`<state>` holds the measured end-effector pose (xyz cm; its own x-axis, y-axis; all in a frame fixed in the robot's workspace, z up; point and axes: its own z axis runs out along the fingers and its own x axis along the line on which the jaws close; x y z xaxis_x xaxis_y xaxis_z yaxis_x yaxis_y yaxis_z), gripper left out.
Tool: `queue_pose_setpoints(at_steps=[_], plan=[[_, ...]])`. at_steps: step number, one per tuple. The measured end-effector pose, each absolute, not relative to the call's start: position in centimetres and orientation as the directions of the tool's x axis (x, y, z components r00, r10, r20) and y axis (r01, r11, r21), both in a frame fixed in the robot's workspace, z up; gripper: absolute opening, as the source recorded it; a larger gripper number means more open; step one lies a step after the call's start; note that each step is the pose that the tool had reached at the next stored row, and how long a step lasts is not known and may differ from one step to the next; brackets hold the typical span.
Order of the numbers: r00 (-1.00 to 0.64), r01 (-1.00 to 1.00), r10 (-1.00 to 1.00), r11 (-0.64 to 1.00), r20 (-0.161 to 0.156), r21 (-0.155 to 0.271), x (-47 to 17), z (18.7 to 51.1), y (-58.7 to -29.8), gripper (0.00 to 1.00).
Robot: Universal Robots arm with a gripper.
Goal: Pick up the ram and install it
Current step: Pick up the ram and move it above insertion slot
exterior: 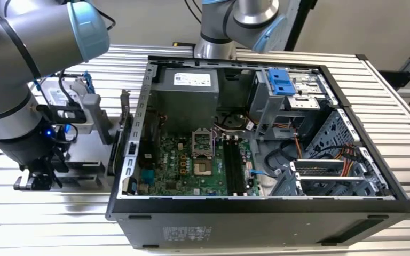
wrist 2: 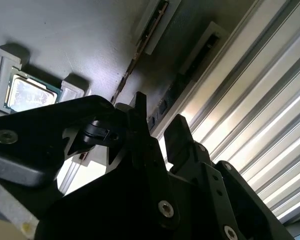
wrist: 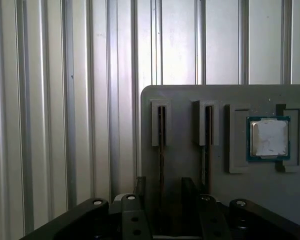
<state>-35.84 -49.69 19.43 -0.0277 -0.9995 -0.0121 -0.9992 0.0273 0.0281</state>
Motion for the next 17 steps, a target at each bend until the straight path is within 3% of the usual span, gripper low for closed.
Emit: queue_pose_setpoints(at_steps=[17], plan=[[-0.013, -0.999, -1.0, 0.013, -0.011, 0.029, -35.84, 19.41, -49.69, 1.0]])
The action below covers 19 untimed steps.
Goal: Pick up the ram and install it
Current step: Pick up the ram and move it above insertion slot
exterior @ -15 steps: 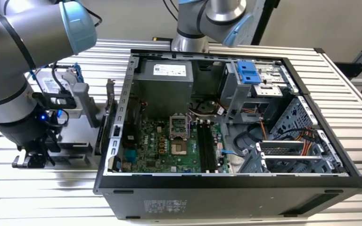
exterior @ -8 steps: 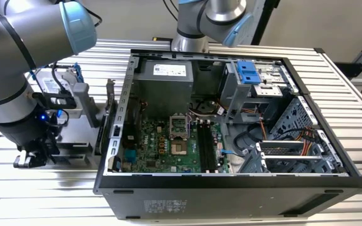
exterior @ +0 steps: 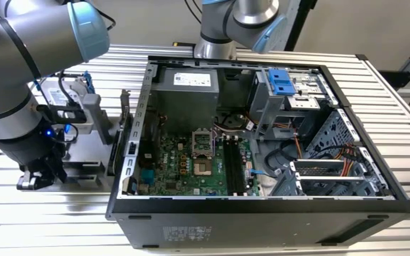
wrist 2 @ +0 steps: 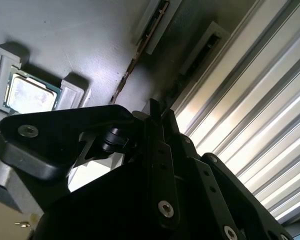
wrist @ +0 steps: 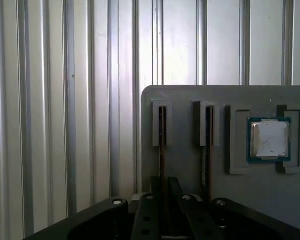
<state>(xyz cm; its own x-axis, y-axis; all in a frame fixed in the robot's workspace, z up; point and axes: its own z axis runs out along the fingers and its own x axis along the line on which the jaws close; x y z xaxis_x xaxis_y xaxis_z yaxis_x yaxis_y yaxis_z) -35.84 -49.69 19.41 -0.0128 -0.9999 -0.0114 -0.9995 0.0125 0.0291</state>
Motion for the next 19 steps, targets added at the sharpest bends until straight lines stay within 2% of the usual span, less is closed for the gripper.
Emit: queue_pose_setpoints(at_steps=[17, 18, 19], plan=[[0.003, -1.0, -1.0, -0.003, -0.011, 0.029, -35.84, 19.41, -49.74, 1.0], [0.003, -1.0, -1.0, -0.003, -0.011, 0.029, -35.84, 19.41, -49.74, 0.0], [0.003, -1.0, -1.0, -0.003, -0.011, 0.029, -35.84, 19.41, -49.74, 0.0]])
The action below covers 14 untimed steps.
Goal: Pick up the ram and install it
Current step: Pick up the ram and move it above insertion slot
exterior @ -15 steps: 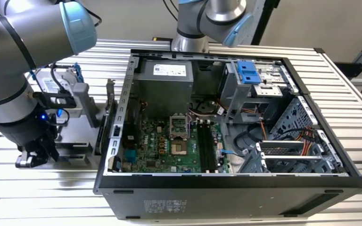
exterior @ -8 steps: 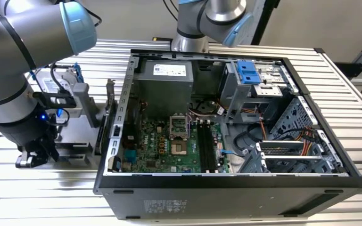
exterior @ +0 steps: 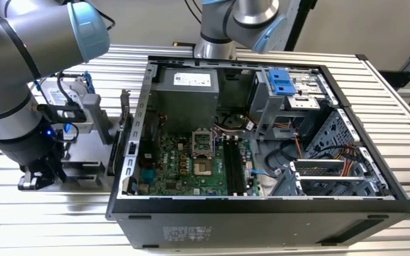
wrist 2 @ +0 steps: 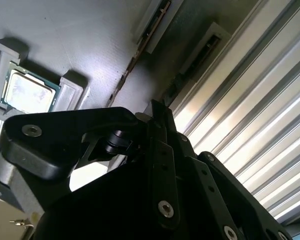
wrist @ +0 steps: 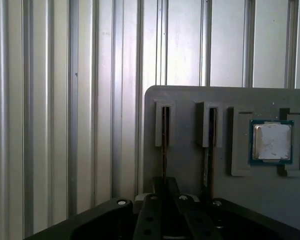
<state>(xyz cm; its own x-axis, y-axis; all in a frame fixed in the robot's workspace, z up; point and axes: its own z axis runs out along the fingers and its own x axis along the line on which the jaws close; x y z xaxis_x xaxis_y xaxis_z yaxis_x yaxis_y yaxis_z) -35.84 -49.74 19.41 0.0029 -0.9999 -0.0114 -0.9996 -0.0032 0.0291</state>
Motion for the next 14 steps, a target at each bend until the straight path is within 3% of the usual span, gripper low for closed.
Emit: queue_pose_setpoints(at_steps=[14], plan=[[0.003, -1.0, -1.0, -0.003, -0.011, 0.029, -35.84, 19.41, -49.78, 0.0]])
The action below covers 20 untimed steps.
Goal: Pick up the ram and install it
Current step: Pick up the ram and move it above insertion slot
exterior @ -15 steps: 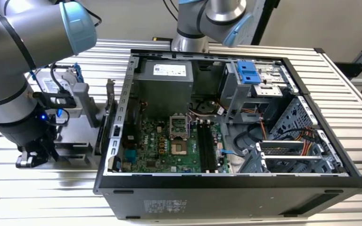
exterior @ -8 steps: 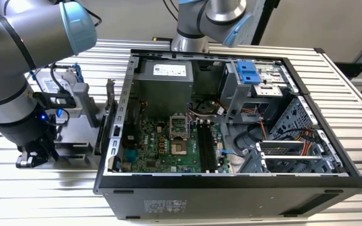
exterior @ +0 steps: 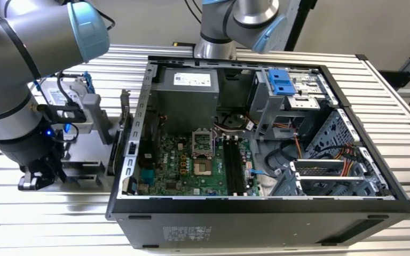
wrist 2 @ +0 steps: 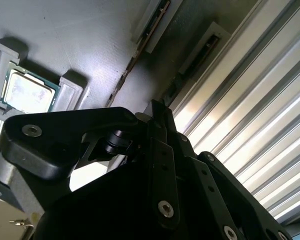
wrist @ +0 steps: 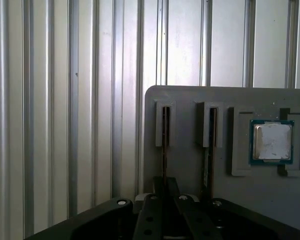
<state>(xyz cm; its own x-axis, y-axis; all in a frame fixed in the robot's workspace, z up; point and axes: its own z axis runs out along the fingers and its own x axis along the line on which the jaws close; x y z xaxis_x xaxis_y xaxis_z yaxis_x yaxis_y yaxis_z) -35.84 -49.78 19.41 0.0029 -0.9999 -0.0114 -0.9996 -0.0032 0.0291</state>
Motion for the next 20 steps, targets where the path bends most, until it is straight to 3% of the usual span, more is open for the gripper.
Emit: queue_pose_setpoints(at_steps=[20], plan=[[0.003, -1.0, -1.0, -0.003, -0.011, 0.029, -35.8, 22.0, -49.8, 0.0]])
